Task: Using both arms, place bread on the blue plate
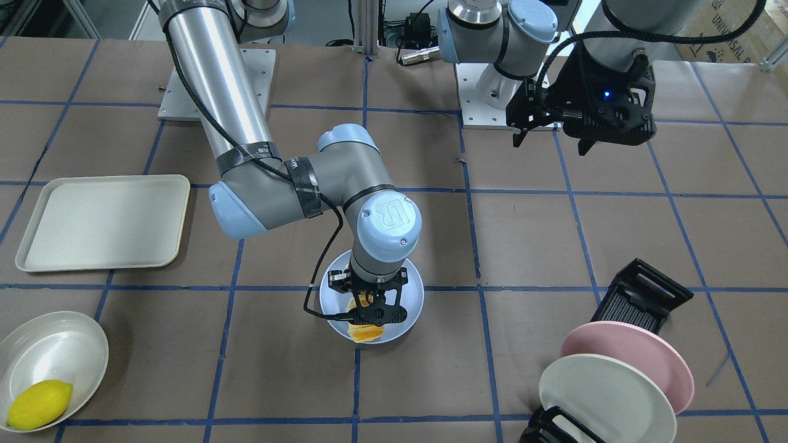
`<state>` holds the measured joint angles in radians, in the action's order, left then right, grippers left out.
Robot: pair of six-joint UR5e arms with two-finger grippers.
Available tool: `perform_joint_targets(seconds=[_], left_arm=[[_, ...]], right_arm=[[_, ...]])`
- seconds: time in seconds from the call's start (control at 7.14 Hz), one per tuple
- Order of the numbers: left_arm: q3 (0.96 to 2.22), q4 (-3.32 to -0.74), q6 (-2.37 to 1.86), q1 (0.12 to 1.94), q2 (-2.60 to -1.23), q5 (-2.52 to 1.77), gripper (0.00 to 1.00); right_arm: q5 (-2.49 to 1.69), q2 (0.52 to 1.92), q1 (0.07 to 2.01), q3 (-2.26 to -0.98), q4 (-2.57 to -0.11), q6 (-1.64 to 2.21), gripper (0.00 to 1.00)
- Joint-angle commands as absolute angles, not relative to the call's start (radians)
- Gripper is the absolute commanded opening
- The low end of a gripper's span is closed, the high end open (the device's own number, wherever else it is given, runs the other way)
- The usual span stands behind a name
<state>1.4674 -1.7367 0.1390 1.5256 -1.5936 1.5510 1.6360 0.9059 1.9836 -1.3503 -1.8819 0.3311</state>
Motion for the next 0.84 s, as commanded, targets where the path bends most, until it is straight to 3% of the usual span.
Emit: perform_joint_targets(seconds=[0.0,0.42,0.7], left_arm=[[1.477,-1.733,0.080,1.528,-1.597,1.546,1.00],[1.480,-1.729,0.080,1.528,-1.609,1.548,1.00],[1.476,-1.727,0.078,1.528,-1.612,1.548,1.00]], right_arm=[[1.643,0.905,1.990,-1.355,-1.882,0.333,1.00],[1.641,0.975,1.982,-1.307,-1.765,0.330,1.00],[1.702,1.021,1.933,-1.173,-1.603,0.330,1.00]])
